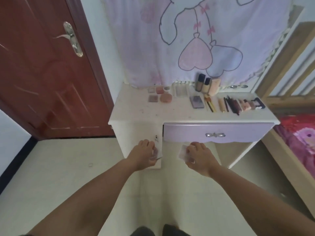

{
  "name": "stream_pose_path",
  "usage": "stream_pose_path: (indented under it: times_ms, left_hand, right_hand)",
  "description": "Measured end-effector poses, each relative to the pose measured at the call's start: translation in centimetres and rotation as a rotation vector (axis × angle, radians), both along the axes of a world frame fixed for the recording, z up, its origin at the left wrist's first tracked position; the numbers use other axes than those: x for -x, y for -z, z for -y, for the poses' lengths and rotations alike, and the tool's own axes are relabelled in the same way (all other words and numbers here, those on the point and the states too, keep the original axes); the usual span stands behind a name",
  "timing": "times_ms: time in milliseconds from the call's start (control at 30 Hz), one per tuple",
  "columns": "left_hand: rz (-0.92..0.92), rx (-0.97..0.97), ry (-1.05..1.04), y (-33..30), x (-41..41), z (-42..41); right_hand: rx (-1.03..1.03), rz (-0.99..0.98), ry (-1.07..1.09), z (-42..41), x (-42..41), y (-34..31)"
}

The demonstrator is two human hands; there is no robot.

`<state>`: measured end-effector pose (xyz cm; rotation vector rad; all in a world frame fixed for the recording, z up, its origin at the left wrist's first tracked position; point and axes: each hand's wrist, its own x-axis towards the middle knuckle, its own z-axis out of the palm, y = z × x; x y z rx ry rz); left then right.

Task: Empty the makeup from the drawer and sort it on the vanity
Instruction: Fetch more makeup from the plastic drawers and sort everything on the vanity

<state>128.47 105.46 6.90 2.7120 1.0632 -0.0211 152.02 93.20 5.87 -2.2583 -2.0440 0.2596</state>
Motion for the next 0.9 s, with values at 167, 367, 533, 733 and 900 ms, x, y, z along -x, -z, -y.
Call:
stream_pose_path:
  times_ms: [167,367,533,733,900]
  left_hand:
    - [-0.011,0.058,0.004,0.1,-5.6,-7.9]
    - [0.008,0.059,0.046,1.3,-12.6,-17.7]
    - [-0.03,0.104,0.103,2.7,-17.0,-25.7]
    - [-0.11,0.136,0.212,5.3,-19.0,-30.5]
    - [-0.169,0.098,0.269,6.6,-19.0,-30.7]
  right_hand:
    - [0.053,-0.008,0.008,-8.5,-5.7,-0.5]
    - [0.071,-0.008,0.013,-18.2,-11.3,0.3]
    - [0.123,-0.066,0.002,-26.2,-14.7,1.5]
    - [0.219,-0.042,-0.102,-31.1,-16.4,3.3]
    - [0.244,-0.043,-0.116,-30.9,-16.9,4.8]
